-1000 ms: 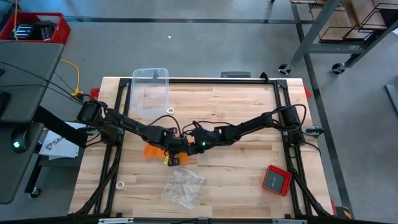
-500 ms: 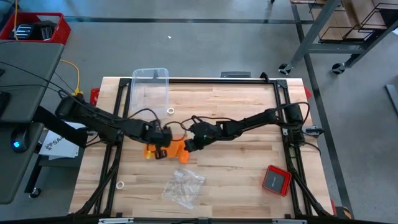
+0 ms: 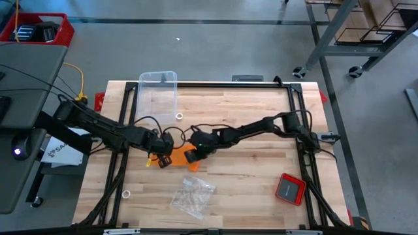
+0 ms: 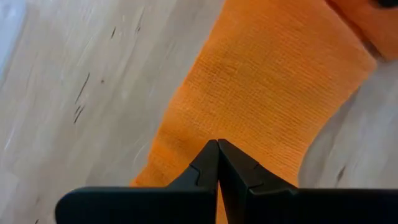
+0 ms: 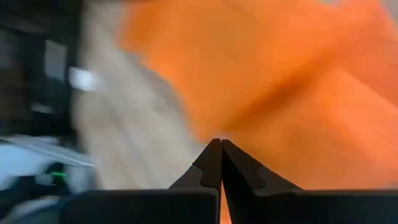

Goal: Roll bandage
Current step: Roll the orange bandage

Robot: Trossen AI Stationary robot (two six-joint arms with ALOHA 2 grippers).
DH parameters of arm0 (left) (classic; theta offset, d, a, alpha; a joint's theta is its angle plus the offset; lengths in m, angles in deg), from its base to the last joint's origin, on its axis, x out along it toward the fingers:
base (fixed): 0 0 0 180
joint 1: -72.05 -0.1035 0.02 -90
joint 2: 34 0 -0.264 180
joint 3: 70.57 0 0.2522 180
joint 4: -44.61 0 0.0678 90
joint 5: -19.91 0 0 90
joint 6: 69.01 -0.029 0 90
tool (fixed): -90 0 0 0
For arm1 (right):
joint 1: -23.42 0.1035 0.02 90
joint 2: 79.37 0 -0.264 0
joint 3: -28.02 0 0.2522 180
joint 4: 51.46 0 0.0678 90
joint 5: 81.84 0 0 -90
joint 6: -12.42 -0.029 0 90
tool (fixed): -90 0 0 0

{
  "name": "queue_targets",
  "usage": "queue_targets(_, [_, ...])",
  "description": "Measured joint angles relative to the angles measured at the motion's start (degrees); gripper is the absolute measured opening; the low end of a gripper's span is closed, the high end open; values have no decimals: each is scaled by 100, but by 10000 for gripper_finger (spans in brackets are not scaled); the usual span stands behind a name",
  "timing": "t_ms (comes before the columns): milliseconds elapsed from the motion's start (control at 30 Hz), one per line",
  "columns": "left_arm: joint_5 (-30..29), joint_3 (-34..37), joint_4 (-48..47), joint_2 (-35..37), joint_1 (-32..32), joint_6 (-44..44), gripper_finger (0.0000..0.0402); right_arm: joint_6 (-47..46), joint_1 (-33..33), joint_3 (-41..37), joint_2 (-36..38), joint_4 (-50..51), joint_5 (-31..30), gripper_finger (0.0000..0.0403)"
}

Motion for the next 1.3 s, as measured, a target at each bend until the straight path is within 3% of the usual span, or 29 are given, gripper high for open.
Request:
queue_targets(167, [67,13,-7,0,60,119,0,434,32,348,31,703,-147,0])
queue_targets(700, [432,363,13,0,641,1525,0,1299,-149,336,196,2787,-119,0])
queue_targets(800, [462,363,-7,0,816,1629,0,1513,-191,269,211,3329,-344,0])
queue_targets(967, [354,363,-11,2,941,1755,0,1674,-195,290,512,2968,-424,0])
queue_targets(1200, [346,363,-50,2,942,1787,0,1018,-154,435,524,1547,-266,0])
queue_targets(1300, [393,363,-105,2,942,1819,0,806,-129,436,463,1383,-230,0])
